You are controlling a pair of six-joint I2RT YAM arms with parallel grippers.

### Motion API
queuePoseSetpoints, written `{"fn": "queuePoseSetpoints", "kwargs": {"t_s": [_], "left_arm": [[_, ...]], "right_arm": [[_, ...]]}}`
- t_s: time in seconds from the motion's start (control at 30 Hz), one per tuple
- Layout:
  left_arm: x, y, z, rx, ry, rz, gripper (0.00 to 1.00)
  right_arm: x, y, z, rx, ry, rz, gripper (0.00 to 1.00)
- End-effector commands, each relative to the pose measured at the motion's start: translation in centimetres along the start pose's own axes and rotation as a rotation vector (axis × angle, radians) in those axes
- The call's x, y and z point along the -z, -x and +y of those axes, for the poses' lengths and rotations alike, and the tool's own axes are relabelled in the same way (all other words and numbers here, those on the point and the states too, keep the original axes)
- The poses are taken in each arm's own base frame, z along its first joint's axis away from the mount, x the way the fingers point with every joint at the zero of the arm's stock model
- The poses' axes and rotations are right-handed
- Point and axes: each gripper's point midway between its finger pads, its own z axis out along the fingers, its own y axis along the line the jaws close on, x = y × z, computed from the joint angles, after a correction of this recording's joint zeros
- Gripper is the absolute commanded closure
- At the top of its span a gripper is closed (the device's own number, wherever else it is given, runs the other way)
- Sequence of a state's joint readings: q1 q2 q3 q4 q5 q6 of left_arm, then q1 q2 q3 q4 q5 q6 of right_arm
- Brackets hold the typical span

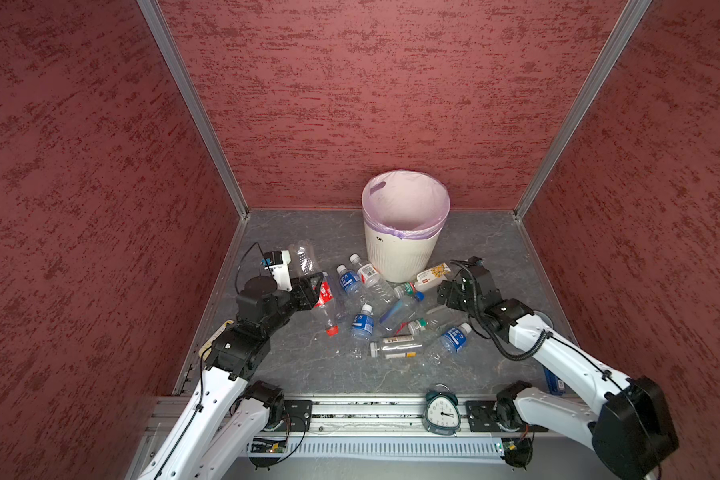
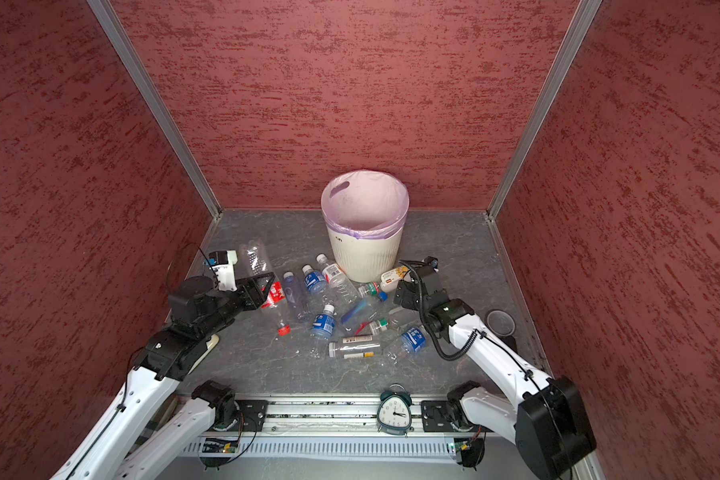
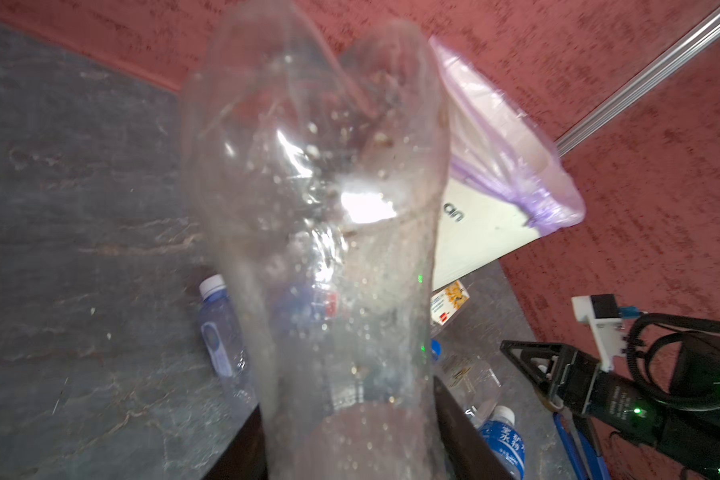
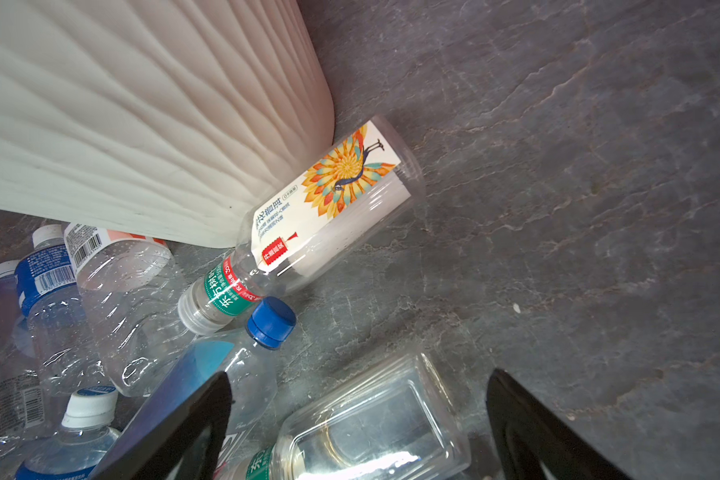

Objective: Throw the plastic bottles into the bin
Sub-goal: 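Carry the red-labelled bottle over the bin and open the left gripper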

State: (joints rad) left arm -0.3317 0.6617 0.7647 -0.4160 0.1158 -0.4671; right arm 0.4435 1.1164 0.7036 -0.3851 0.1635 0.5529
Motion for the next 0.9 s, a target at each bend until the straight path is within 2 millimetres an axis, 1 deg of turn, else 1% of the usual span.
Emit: {"fn": "queuePoseSetpoints", "kwargs": {"t_s": [0.0, 0.1, 0.13, 0.17, 0.23, 0.27, 0.3, 0.37, 0.4, 0.5, 0.53, 0.57, 0.6, 0.63, 0.7, 0.73, 0.77, 0.8, 0.83, 0.87], "left_arm": [[0.5, 2.9, -2.9, -0.059, -0.087, -0.064, 0.49], [0.3, 5.4, -4.9, -0.089, -0.129, -0.108, 0.49], [-0.1, 6.2, -5.6, -0.103, -0.143, -0.121, 0.49], [-0.3, 7.5, -6.6, -0.113, -0.161, -0.144, 0.49], [-1.3, 9.7, -8.3, -0.130, -0.197, -0.179, 0.49], [-1.8, 11.2, -9.6, -0.141, -0.225, -0.207, 0.49], [-2.6, 12.3, -10.6, -0.151, -0.246, -0.221, 0.49], [-4.8, 15.0, -13.3, -0.195, -0.293, -0.260, 0.49], [-5.9, 16.2, -14.3, -0.204, -0.305, -0.272, 0.48], [-10.2, 19.7, -17.6, -0.230, -0.364, -0.298, 0.48], [-12.4, 20.4, -18.5, -0.243, -0.375, -0.297, 0.48], [-14.1, 21.0, -19.2, -0.255, -0.375, -0.295, 0.47], [-16.2, 21.2, -19.8, -0.271, -0.373, -0.278, 0.46], [-18.0, 21.5, -20.4, -0.290, -0.376, -0.265, 0.39], [-22.0, 21.0, -20.2, -0.297, -0.346, -0.208, 0.18], [-23.6, 20.8, -19.9, -0.292, -0.327, -0.180, 0.04], [-24.5, 20.5, -19.6, -0.285, -0.312, -0.157, 0.00], [-25.1, 20.3, -19.2, -0.278, -0.303, -0.144, 0.01], [-25.5, 20.0, -19.1, -0.273, -0.300, -0.139, 0.00], [-25.3, 20.1, -19.1, -0.272, -0.302, -0.145, 0.01]], "right_arm": [[0.5, 0.5, 0.5, -0.001, 0.026, -0.033, 0.04], [0.8, 0.5, 0.4, -0.003, 0.027, -0.042, 0.03], [0.9, 0.6, 0.4, -0.001, 0.027, -0.045, 0.03], [1.1, 0.6, 0.3, -0.003, 0.027, -0.051, 0.03], [1.3, 0.7, 0.2, -0.003, 0.028, -0.057, 0.03], [1.5, 0.7, 0.2, -0.004, 0.031, -0.061, 0.03], [1.7, 0.7, 0.3, -0.008, 0.035, -0.065, 0.03], [1.9, 0.8, 0.3, -0.017, 0.046, -0.071, 0.03], [2.0, 0.8, 0.4, -0.022, 0.054, -0.075, 0.03], [2.4, 1.0, 0.7, -0.035, 0.073, -0.086, 0.03], [2.6, 1.2, 0.8, -0.040, 0.076, -0.091, 0.04], [2.8, 1.3, 0.8, -0.042, 0.081, -0.096, 0.04], [3.0, 1.3, 0.8, -0.045, 0.084, -0.098, 0.03], [3.2, 1.4, 0.9, -0.046, 0.087, -0.103, 0.04], [3.7, 1.6, 0.8, -0.048, 0.086, -0.111, 0.03], [4.0, 1.7, 0.8, -0.047, 0.087, -0.117, 0.03], [4.2, 1.7, 0.7, -0.047, 0.085, -0.120, 0.03], [4.4, 1.8, 0.7, -0.048, 0.084, -0.124, 0.02], [4.6, 1.8, 0.6, -0.048, 0.084, -0.125, 0.02], [4.8, 1.7, 0.5, -0.047, 0.082, -0.125, 0.02]]}}
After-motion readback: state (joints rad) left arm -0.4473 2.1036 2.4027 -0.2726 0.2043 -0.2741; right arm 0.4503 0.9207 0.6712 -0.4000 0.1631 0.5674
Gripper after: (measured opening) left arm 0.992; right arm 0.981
